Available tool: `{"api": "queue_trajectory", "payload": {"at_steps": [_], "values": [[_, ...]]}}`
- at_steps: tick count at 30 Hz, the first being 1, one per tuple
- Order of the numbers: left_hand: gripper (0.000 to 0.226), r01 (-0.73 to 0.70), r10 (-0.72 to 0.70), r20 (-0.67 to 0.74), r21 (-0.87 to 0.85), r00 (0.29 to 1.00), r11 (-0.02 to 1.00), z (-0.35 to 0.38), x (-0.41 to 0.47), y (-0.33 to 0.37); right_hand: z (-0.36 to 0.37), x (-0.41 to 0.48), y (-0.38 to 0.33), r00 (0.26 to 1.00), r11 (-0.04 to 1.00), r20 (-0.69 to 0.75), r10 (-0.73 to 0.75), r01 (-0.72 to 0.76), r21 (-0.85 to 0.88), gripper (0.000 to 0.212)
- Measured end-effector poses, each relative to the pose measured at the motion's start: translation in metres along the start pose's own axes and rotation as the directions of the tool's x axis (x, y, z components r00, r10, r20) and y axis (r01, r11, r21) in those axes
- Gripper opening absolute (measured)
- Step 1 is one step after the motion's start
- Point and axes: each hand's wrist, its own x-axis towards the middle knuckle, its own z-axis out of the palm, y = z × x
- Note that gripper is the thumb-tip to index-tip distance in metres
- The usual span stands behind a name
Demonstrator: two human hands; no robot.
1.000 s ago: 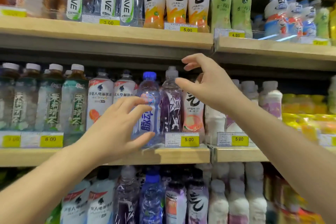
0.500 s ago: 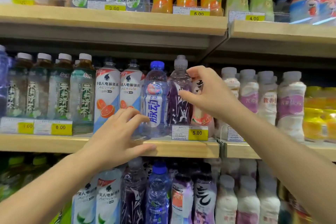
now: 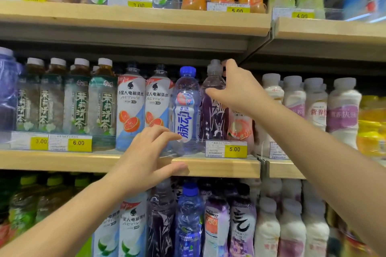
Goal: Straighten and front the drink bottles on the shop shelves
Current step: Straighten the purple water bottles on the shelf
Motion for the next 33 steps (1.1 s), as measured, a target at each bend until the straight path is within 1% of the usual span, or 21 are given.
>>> {"api": "queue_trajectory", "payload": {"at_steps": [2, 4, 6, 8, 10, 12, 16, 20, 23, 25, 26, 27, 29, 31, 33], "values": [[0.065, 0.001, -0.001, 0.001, -0.005, 1.000, 1.000, 0.000, 0.000, 0.000, 0.001, 0.006, -0.005, 0.996, 0.997, 0.041, 0.076, -0.075, -0.025, 0.074], [0.065, -0.001, 0.001, 0.002, -0.013, 1.000, 1.000, 0.000, -0.001, -0.001, 0.004, 0.011, -0.010, 0.983, 0.989, 0.106, 0.148, -0.146, -0.030, 0.062], [0.065, -0.001, 0.001, 0.004, -0.021, 1.000, 1.000, 0.000, -0.001, -0.001, 0.008, 0.013, -0.014, 0.974, 0.985, 0.149, 0.170, -0.168, -0.030, 0.053], [0.066, 0.002, -0.002, 0.009, -0.028, 1.000, 1.000, 0.000, -0.001, -0.002, 0.009, 0.014, -0.015, 0.972, 0.982, 0.145, 0.182, -0.186, 0.011, 0.051], [0.068, 0.007, -0.007, 0.020, -0.028, 1.000, 1.000, 0.000, -0.001, -0.003, 0.007, 0.013, -0.014, 0.972, 0.980, 0.136, 0.193, -0.198, 0.025, 0.056], [0.069, 0.009, -0.008, 0.027, -0.031, 1.000, 0.999, 0.001, -0.001, -0.003, 0.002, 0.010, -0.012, 0.973, 0.980, 0.117, 0.200, -0.200, -0.008, 0.061], [0.069, 0.001, -0.001, 0.022, -0.032, 1.000, 0.999, 0.001, -0.001, -0.004, -0.007, 0.005, -0.010, 0.978, 0.983, 0.112, 0.174, -0.179, 0.031, 0.056], [0.069, 0.006, -0.005, 0.027, -0.045, 1.000, 0.999, 0.000, 0.000, -0.004, -0.018, -0.004, -0.013, 0.983, 0.980, 0.111, 0.149, -0.162, 0.114, 0.073], [0.068, 0.007, -0.006, 0.033, -0.047, 0.999, 0.999, -0.001, 0.001, -0.003, -0.022, -0.016, -0.013, 0.964, 0.955, 0.199, 0.175, -0.215, 0.202, 0.089], [0.072, 0.018, -0.016, 0.038, -0.048, 0.999, 0.999, -0.002, 0.000, -0.002, -0.020, -0.027, -0.013, 0.944, 0.928, 0.267, 0.194, -0.265, 0.261, 0.088], [0.073, 0.020, -0.018, 0.038, -0.047, 0.999, 0.999, -0.002, 0.000, -0.001, -0.018, -0.032, -0.013, 0.946, 0.935, 0.278, 0.170, -0.243, 0.256, 0.087], [0.073, 0.019, -0.017, 0.037, -0.046, 0.999, 0.999, -0.003, 0.000, -0.001, -0.016, -0.037, -0.013, 0.957, 0.959, 0.261, 0.124, -0.183, 0.214, 0.088], [0.072, 0.016, -0.014, 0.036, -0.040, 0.999, 0.999, -0.004, 0.000, 0.001, -0.013, -0.044, -0.012, 0.982, 0.989, 0.187, 0.036, -0.062, 0.135, 0.087], [0.071, 0.013, -0.011, 0.035, -0.038, 0.999, 0.999, -0.006, 0.000, 0.002, -0.012, -0.048, -0.011, 0.991, 0.986, 0.130, 0.017, -0.038, 0.159, 0.082], [0.069, 0.009, -0.008, 0.033, -0.037, 0.999, 0.999, -0.006, 0.000, 0.003, -0.014, -0.049, -0.009, 0.996, 0.976, 0.087, 0.031, -0.049, 0.213, 0.080]]}}
